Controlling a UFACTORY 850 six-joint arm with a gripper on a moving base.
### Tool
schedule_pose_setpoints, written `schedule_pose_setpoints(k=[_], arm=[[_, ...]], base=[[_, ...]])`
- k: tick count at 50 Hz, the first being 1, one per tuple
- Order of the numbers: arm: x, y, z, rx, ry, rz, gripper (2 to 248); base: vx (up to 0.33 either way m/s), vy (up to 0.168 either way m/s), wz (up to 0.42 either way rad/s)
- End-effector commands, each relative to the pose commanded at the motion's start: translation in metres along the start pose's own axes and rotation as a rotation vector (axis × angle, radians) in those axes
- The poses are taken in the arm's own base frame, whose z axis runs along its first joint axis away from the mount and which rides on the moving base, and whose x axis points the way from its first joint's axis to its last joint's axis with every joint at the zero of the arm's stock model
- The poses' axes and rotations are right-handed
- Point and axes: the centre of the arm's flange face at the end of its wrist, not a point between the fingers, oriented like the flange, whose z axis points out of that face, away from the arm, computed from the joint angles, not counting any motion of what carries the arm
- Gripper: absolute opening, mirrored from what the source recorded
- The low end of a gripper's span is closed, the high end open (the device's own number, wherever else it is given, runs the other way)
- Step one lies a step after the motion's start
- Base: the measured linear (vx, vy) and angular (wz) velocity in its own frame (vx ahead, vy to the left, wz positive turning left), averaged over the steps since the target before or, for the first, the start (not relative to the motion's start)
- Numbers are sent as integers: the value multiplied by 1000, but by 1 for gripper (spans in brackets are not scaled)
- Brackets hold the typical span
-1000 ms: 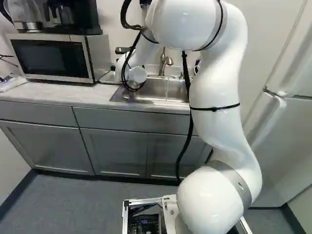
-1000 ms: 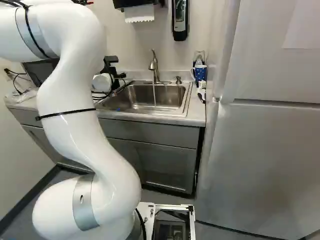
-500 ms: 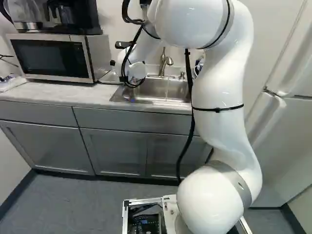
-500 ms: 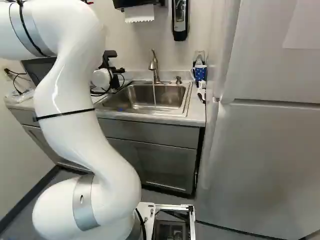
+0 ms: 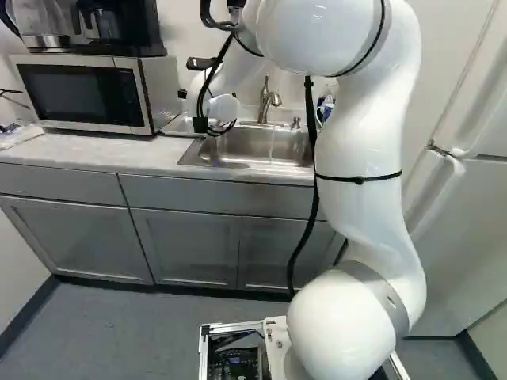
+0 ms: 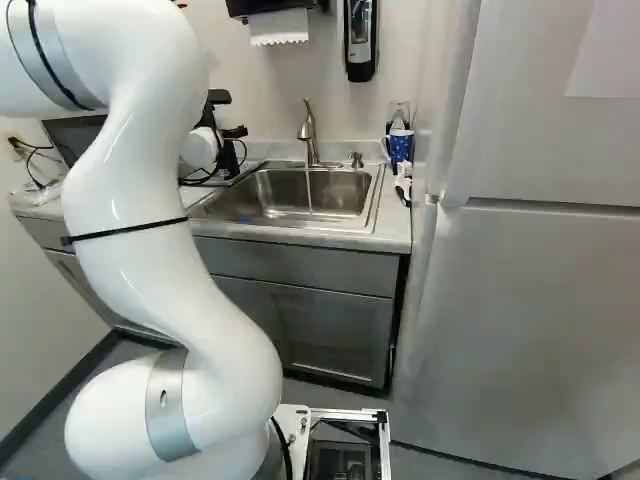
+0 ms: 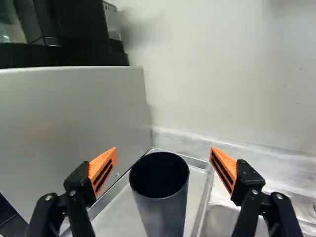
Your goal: Rinse the cup and place it in the tray
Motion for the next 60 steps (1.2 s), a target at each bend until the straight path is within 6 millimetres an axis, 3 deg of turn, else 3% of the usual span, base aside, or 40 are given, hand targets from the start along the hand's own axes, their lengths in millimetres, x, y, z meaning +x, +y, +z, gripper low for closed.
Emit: schedule_pose_setpoints(k=[60], arm=[[54, -1, -3, 4, -40, 5, 247]], base=[[0, 0, 0]])
